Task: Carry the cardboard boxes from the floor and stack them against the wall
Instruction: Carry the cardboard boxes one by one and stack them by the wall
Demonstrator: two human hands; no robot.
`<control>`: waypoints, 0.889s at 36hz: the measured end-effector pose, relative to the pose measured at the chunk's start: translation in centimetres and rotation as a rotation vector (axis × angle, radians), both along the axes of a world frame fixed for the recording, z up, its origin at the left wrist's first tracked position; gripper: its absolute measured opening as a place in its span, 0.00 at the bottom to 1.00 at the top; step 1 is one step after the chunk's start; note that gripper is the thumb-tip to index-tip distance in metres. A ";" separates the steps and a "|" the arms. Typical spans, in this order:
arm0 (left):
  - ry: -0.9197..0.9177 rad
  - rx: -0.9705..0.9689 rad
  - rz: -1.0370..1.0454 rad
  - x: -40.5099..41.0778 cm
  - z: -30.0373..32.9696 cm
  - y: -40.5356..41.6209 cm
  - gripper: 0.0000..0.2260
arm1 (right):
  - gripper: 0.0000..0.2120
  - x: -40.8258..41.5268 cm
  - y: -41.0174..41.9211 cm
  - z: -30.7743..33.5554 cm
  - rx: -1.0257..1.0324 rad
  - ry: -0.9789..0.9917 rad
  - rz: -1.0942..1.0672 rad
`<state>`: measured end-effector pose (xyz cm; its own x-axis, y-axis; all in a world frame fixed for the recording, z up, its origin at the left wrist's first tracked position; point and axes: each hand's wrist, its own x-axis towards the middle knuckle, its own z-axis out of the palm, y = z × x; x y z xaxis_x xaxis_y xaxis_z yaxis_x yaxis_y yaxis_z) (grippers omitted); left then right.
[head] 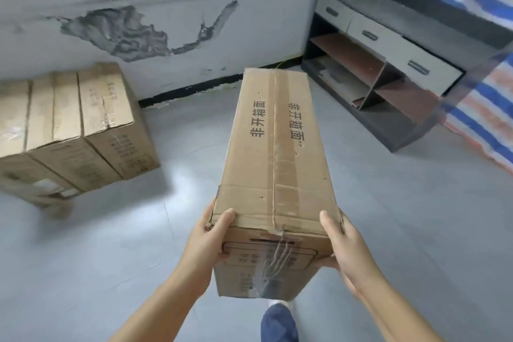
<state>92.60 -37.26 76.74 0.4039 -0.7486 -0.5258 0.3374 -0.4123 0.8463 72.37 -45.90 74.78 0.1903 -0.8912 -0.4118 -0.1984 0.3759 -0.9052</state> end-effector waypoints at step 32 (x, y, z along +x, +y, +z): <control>0.024 0.034 0.476 40.2 -3.8 -24.6 0.13 | 0.13 46.0 -33.4 -3.8 0.052 0.122 0.489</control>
<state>132.81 -61.91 72.94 0.6856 -0.4651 -0.5600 0.5146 -0.2345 0.8248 118.41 -79.26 70.94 0.5280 -0.6875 -0.4986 -0.4652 0.2570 -0.8471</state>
